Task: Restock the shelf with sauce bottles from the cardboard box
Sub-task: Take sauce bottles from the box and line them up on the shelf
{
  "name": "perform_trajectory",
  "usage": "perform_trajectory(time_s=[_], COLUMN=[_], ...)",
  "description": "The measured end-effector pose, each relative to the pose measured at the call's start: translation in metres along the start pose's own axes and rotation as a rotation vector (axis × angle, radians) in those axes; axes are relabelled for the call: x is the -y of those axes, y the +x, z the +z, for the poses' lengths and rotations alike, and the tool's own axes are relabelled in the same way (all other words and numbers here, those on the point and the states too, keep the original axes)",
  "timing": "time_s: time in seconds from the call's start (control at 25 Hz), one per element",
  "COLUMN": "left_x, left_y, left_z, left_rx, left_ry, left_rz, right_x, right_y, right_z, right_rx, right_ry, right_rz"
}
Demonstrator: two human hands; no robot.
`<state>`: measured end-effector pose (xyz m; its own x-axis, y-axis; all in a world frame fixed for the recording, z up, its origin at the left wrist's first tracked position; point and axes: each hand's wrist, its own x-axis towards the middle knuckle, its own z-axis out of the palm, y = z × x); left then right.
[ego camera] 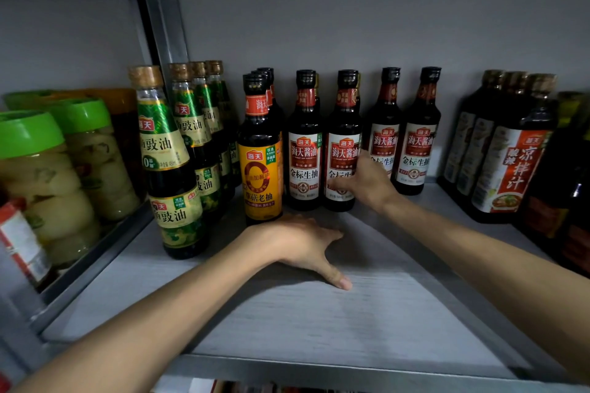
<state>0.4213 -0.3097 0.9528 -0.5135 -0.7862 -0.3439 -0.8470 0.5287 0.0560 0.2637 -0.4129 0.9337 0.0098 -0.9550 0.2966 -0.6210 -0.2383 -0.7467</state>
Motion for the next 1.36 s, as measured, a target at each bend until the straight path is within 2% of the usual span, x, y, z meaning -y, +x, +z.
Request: perform_trajectory(time_s=[0.52, 0.8, 0.96, 1.12, 1.2, 1.28, 1.36], left_x=[-0.002, -0.004, -0.004, -0.014, -0.023, -0.039, -0.064], left_y=[-0.002, -0.002, -0.001, -0.012, -0.023, -0.039, -0.058], left_z=[0.003, 0.005, 0.009, 0.015, 0.015, 0.016, 0.022], left_rx=[-0.001, -0.009, -0.024, -0.082, -0.116, -0.252, -0.471], left_ry=[-0.042, -0.148, -0.259, -0.317, -0.249, -0.19, -0.269], left_rz=[-0.059, -0.134, -0.178, -0.189, -0.197, -0.18, -0.133], right_x=[-0.001, -0.012, 0.001, 0.006, 0.008, 0.012, 0.013], right_y=[0.004, 0.009, -0.011, -0.063, -0.097, -0.133, -0.172], right_z=[0.002, 0.011, -0.003, -0.035, -0.059, -0.082, -0.1], right_rx=[-0.007, -0.039, 0.007, 0.055, 0.061, 0.065, -0.029], right_ry=[-0.03, -0.06, -0.082, -0.114, -0.124, -0.208, -0.244], right_rz=[0.026, -0.008, -0.014, -0.045, -0.067, -0.114, -0.124])
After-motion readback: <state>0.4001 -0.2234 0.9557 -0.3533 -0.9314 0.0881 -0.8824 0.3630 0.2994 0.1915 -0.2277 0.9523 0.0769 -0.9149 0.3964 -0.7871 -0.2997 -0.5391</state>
